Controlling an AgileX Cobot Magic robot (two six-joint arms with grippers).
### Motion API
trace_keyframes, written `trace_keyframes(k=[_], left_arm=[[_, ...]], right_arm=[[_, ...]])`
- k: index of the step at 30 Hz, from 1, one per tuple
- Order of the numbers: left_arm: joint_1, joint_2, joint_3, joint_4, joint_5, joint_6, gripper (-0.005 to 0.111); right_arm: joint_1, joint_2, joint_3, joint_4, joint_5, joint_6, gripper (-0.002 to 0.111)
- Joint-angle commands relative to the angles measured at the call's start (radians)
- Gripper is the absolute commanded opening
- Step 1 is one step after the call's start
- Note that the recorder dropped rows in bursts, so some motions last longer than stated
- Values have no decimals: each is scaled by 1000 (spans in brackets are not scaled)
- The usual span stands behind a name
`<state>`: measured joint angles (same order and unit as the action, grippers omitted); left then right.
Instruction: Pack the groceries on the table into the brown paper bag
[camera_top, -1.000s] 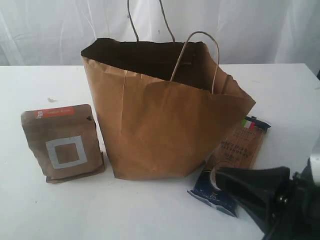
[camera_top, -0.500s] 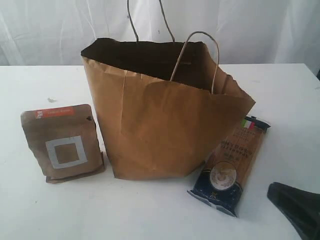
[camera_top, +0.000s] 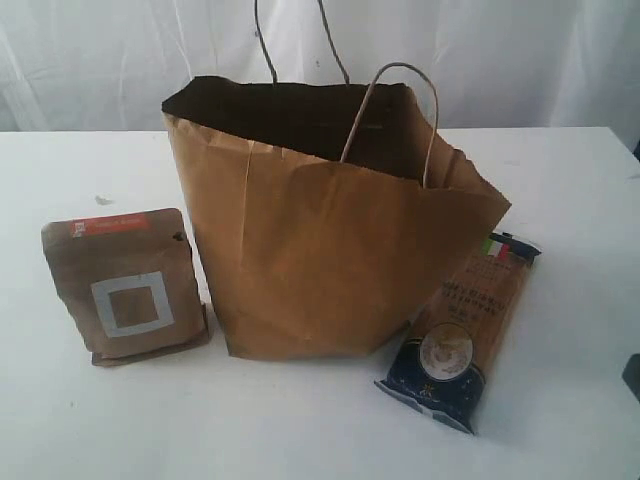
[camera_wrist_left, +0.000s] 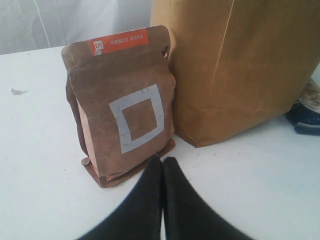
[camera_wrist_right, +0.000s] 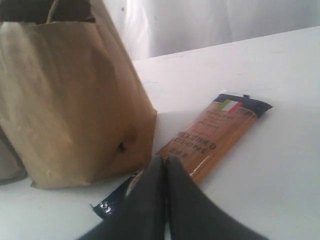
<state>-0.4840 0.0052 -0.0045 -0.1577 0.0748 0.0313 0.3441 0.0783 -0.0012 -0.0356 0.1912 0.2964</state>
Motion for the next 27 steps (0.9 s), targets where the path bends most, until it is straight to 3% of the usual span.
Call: trace_keyframes(k=[1,8,27], left_arm=[[4,-5,4,-1,0,-6,1],[4,-5,4,-1,0,-6,1],[4,-5,4,-1,0,-6,1]], right_arm=[[-82,-65,1,1,111,-2,0],[-153,-78,1,1,174,-2,0],[-156,-78,1,3,174,-2,0]])
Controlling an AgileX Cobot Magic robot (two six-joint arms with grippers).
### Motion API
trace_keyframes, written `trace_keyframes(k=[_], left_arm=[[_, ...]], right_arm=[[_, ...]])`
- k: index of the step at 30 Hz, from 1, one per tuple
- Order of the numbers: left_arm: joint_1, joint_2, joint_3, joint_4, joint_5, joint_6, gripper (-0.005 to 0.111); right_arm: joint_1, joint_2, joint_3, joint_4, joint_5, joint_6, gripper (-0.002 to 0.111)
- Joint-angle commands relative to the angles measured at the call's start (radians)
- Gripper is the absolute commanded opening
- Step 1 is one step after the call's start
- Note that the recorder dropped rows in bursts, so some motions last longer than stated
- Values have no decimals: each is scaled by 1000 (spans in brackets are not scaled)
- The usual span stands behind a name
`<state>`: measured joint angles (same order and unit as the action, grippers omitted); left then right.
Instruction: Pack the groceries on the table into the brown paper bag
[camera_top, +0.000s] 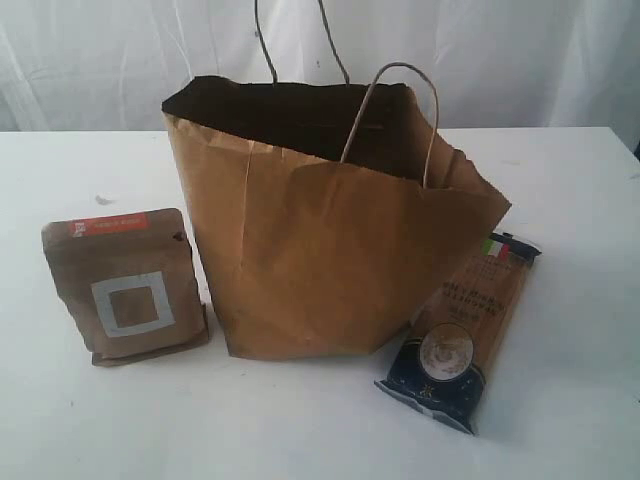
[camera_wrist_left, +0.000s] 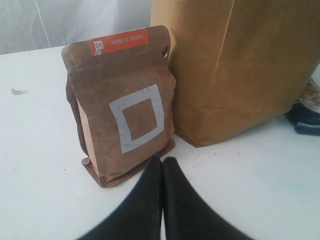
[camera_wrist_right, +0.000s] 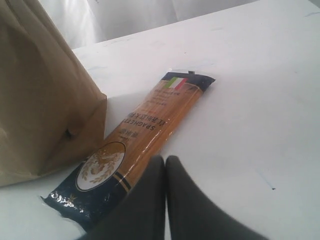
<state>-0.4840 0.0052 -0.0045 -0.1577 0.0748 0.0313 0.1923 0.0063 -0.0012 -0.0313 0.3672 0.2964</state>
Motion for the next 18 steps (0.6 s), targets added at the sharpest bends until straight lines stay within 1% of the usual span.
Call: trace_keyframes(k=[1,10,13,14,16,18], left_arm=[[4,-5,4,-1,0,-6,1],[4,-5,4,-1,0,-6,1],[4,-5,4,-1,0,-6,1],[4,-5,4,-1,0,-6,1],[4,-5,4,-1,0,-6,1],[4,-5,4,-1,0,-6,1]], right_arm=[[-4,-6,1,-2,-2,-2,0],[-4,-6,1,-14,-2,-2,0],[-4,-6,1,-129,-2,-60,0],[-4,-6,1,-129,-8,-81,0],[-4,-6,1,-129,-17,-211,0],[-4,-6,1,-126,-17,-296,0]])
